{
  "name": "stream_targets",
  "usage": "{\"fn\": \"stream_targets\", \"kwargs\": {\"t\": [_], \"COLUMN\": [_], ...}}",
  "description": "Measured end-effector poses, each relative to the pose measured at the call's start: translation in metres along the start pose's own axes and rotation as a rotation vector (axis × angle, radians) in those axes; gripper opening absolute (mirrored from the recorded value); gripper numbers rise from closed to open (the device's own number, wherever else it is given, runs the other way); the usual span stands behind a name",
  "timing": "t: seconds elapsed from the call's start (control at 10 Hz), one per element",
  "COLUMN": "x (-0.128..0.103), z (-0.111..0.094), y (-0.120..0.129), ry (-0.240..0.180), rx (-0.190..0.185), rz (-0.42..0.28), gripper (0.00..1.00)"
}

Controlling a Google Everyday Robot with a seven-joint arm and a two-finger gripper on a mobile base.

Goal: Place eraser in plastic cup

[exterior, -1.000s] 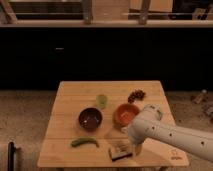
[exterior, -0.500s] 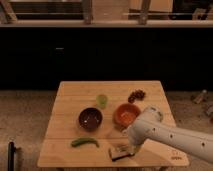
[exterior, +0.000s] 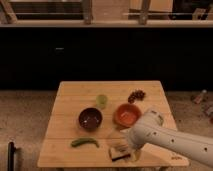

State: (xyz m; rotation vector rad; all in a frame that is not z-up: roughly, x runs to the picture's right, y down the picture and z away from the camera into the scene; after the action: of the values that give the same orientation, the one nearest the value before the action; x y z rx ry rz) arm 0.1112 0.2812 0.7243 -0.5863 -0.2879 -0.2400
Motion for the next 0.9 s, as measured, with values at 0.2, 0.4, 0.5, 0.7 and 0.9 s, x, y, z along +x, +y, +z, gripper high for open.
{"fn": "stream_targets", "kwargs": {"t": [0.2,0.4,0.5,0.7,0.9], "x": [-0.005,-0.012,-0.015,-0.017,-0.017], "z": [0.004,0.009,0.012,0.019,0.027], "y": [-0.001,-0.003,-0.004,-0.004,-0.003], "ry": [-0.008,-0.026,-0.035,-0.044,-0.042], "rx": [-0.005,-0.015,-0.020,-0.021,-0.015], "rz": [0.027,0.063,0.075,0.100,0.115], "gripper": [0.80,0.80,0.80,0.80,0.80]}}
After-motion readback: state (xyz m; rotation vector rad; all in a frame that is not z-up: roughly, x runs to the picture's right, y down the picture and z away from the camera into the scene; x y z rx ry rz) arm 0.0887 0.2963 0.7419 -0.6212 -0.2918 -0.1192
